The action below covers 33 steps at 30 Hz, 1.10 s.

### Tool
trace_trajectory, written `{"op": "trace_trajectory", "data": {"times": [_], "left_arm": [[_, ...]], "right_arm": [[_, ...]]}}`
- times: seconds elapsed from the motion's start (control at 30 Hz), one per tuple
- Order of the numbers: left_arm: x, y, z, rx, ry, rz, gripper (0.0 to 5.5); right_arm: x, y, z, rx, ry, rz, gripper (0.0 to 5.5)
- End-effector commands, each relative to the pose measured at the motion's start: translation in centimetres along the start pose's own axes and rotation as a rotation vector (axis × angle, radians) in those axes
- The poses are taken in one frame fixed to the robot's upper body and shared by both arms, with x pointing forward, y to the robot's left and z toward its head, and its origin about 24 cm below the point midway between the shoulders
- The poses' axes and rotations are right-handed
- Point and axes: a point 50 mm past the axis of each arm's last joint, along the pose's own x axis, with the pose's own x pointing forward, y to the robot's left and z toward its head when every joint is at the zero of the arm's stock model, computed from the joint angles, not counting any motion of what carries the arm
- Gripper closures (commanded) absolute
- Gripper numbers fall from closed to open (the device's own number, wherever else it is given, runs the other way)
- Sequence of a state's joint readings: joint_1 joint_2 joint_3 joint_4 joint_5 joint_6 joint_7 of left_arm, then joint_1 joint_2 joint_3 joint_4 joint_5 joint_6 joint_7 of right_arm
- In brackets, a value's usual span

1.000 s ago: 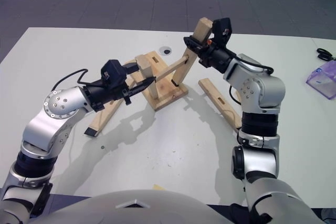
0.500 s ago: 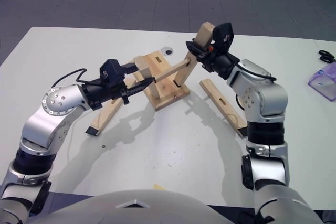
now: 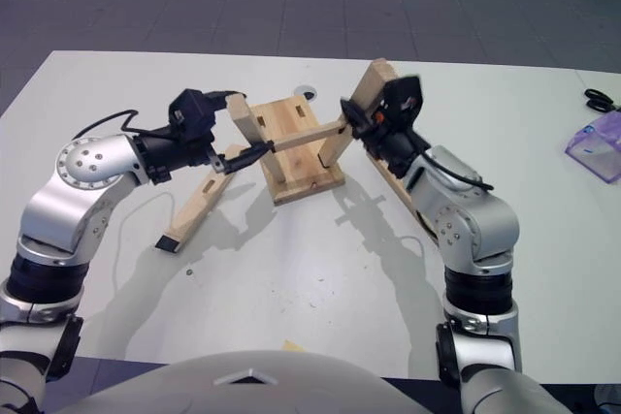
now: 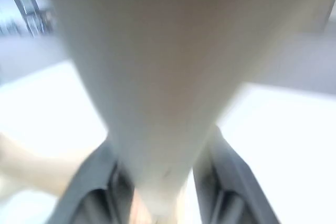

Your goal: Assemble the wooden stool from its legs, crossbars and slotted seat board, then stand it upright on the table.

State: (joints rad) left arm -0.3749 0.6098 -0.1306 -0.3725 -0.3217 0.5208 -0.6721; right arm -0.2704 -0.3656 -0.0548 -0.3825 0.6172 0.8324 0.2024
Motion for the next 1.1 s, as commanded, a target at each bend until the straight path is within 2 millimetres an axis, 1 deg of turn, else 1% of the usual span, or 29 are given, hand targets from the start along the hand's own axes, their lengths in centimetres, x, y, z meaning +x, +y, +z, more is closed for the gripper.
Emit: {"op": "trace_trajectory", "data": {"times": [0.03,0.17,0.23,0.27,0.33,0.43,0.53,0.6,0.67,0.73,0.77,0.8,0.83,0.87,0.93,0.97,1.0,1.03,1.07,1.1], "left_arm": [[-0.5,1.5,0.6,0.011,0.002,0.074,0.13],[-0.5,1.3,0.6,0.005,0.001,0.076,0.10],[-0.5,1.5,0.7,-0.004,-0.007,0.089,0.10],[-0.6,1.7,0.8,-0.007,-0.013,0.100,0.10],[-0.6,1.9,1.4,-0.017,-0.048,0.121,0.10],[-0.8,3.0,3.9,-0.060,-0.194,0.204,0.10],[-1.6,3.7,7.3,-0.127,-0.362,0.228,0.10],[-2.0,4.0,9.4,-0.142,-0.459,0.236,0.10],[-2.3,4.8,11.6,-0.143,-0.550,0.312,0.10],[-2.5,5.7,13.8,-0.109,-0.616,0.413,0.10],[-2.4,5.7,14.6,-0.085,-0.639,0.429,0.10],[-2.0,5.4,14.8,-0.063,-0.639,0.428,0.10],[-1.1,5.0,14.1,-0.068,-0.601,0.394,0.10],[0.1,4.4,12.3,-0.068,-0.514,0.355,0.10],[2.8,2.5,6.9,-0.122,-0.283,0.246,0.10],[3.9,1.7,4.0,-0.164,-0.174,0.241,0.10],[4.8,0.8,1.7,-0.217,-0.099,0.221,0.10],[5.6,0.1,-0.1,-0.236,-0.041,0.229,0.10],[6.3,-0.7,-1.1,-0.257,-0.007,0.213,0.10],[6.8,-1.4,-1.2,-0.274,-0.019,0.192,0.10]], "right_arm": [[-0.2,-0.7,-1.4,0.046,0.091,-0.033,3.25],[-0.1,-0.7,-0.4,0.045,0.041,-0.007,2.62],[-0.1,-0.4,0.5,0.089,-0.029,0.044,2.29],[-0.2,-0.3,1.3,0.120,-0.083,0.073,2.11],[-0.8,-0.5,3.6,0.180,-0.220,0.119,1.78],[-2.2,-1.2,8.1,0.244,-0.460,0.167,1.24],[-3.2,-1.3,12.3,0.265,-0.627,0.189,0.70],[-3.3,-0.8,14.5,0.250,-0.693,0.207,0.42],[-3.2,0.2,16.3,0.215,-0.748,0.226,0.15],[-3.5,1.5,18.2,0.205,-0.833,0.263,0.12],[-3.6,2.0,18.6,0.216,-0.868,0.287,0.12],[-3.4,2.2,18.5,0.235,-0.878,0.298,0.12],[-2.8,2.2,17.5,0.257,-0.843,0.295,0.12],[-1.7,2.0,15.6,0.260,-0.758,0.271,0.12],[0.9,1.4,10.1,0.266,-0.521,0.189,0.12],[2.0,1.1,6.9,0.253,-0.416,0.137,0.12],[2.7,0.7,4.3,0.259,-0.336,0.089,0.12],[3.1,0.6,1.8,0.237,-0.262,0.058,0.12],[3.4,0.5,0.3,0.220,-0.216,0.029,0.12],[3.5,0.6,-0.5,0.224,-0.199,0.027,0.12]]}}
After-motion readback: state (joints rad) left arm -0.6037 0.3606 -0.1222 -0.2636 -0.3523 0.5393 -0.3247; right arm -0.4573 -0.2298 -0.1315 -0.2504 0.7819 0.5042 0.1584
